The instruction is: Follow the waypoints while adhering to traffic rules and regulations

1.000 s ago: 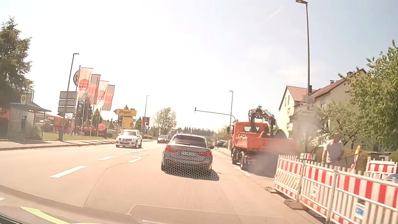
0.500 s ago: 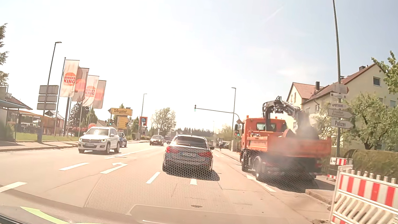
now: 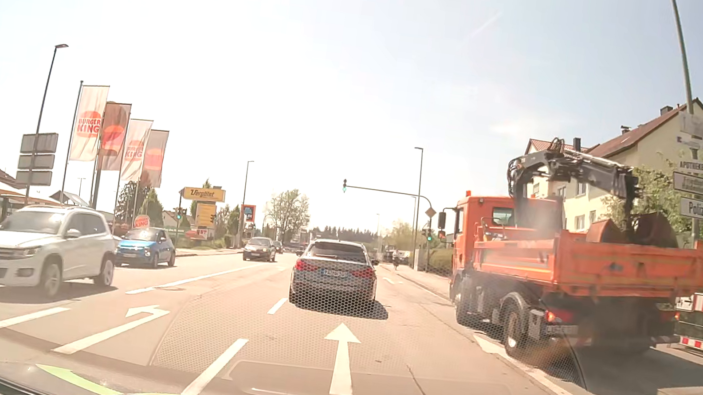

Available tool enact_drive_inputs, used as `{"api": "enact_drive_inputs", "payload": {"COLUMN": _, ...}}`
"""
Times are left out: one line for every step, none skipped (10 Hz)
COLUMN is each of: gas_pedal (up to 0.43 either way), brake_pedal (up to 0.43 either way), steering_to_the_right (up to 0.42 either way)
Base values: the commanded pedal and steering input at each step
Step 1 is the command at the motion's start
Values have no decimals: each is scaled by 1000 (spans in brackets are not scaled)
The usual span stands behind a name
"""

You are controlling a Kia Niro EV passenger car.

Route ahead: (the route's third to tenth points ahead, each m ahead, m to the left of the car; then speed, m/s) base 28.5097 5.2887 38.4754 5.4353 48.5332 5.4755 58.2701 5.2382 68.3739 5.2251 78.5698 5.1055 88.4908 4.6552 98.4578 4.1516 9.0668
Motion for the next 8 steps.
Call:
{"api": "enact_drive_inputs", "payload": {"gas_pedal": 197, "brake_pedal": 0, "steering_to_the_right": 0}}
{"api": "enact_drive_inputs", "payload": {"gas_pedal": 197, "brake_pedal": 0, "steering_to_the_right": 1}}
{"api": "enact_drive_inputs", "payload": {"gas_pedal": 197, "brake_pedal": 0, "steering_to_the_right": 0}}
{"api": "enact_drive_inputs", "payload": {"gas_pedal": 197, "brake_pedal": 0, "steering_to_the_right": 1}}
{"api": "enact_drive_inputs", "payload": {"gas_pedal": 197, "brake_pedal": 0, "steering_to_the_right": 3}}
{"api": "enact_drive_inputs", "payload": {"gas_pedal": 197, "brake_pedal": 0, "steering_to_the_right": 6}}
{"api": "enact_drive_inputs", "payload": {"gas_pedal": 197, "brake_pedal": 0, "steering_to_the_right": 5}}
{"api": "enact_drive_inputs", "payload": {"gas_pedal": 197, "brake_pedal": 0, "steering_to_the_right": 5}}
